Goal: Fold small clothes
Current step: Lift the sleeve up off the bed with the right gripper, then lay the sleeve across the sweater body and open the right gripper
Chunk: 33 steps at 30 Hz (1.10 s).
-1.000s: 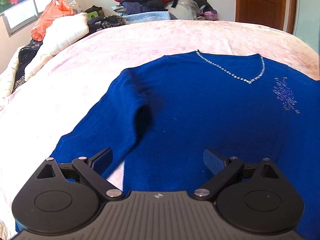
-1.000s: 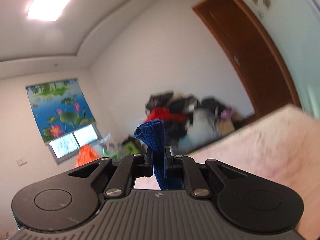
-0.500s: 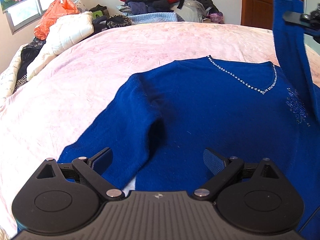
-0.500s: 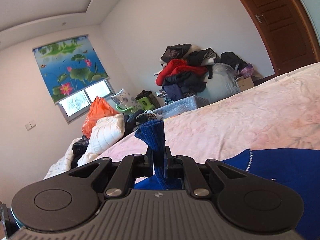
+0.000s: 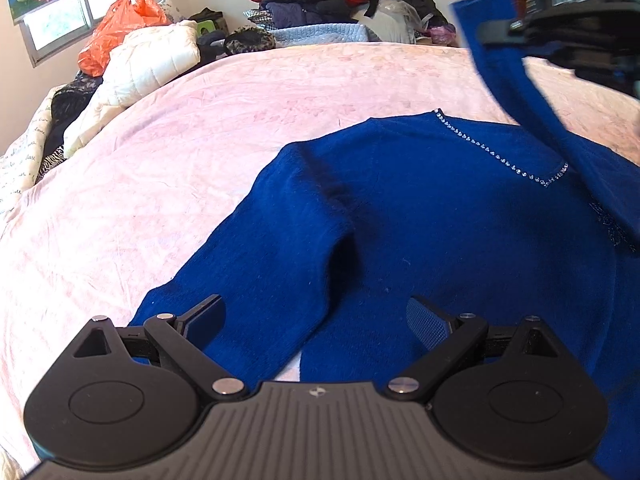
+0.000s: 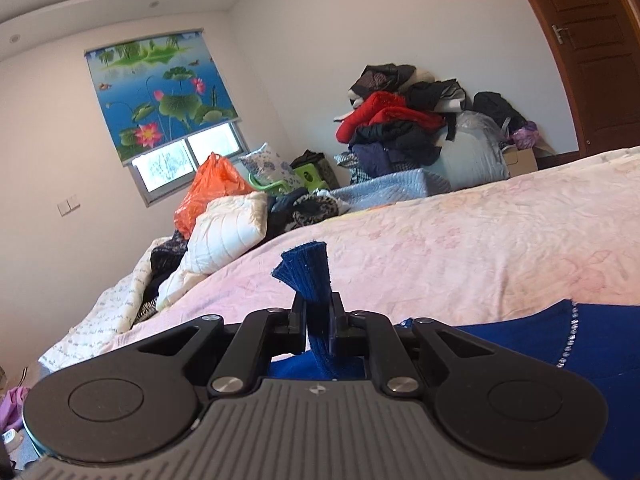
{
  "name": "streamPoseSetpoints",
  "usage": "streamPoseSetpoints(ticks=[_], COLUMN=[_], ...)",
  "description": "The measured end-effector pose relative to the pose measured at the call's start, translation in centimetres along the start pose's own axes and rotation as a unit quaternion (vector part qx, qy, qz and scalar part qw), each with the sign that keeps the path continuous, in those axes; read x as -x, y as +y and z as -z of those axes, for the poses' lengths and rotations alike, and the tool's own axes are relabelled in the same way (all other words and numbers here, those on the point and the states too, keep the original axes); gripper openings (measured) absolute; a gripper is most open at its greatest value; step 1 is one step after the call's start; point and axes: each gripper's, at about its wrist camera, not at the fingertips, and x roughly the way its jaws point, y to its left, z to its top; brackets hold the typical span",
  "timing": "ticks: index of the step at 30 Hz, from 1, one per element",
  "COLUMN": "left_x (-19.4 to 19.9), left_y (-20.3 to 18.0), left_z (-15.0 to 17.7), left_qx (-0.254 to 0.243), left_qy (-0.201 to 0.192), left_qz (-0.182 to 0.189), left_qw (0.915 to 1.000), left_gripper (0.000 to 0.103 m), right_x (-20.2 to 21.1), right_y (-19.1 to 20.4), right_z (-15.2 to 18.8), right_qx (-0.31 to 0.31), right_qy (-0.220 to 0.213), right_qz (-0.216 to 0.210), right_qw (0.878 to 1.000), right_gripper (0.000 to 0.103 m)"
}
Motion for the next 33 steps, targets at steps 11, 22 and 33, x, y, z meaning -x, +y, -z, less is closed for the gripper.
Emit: streamPoseSetpoints(ticks=[11,22,33], left_x=[0.1,0.8,2.3], left_y=[3.0,3.7,3.2], left_z=[0.8,1.5,2.2], left_qx=[0.036,0.032,0.029], left_qy=[0.028,0.026,0.018], left_qz=[0.024,0.001,-0.017], left_qw=[0.9987,0.9991,0.9993], left_gripper=[0.098,0.098,0.098], right_x=[-7.3,-6.6,-6.3], right_y=[2.4,2.3,2.9], right_z=[4.4,5.4,7.1], right_qx=[0.042,-0.023,-0.041], right_qy=[0.091,0.131,0.188], right_qz=[0.012,-0.032,-0.027], right_qw=[0.995,0.991,0.981], right_gripper=[0.019,0.046,0.062])
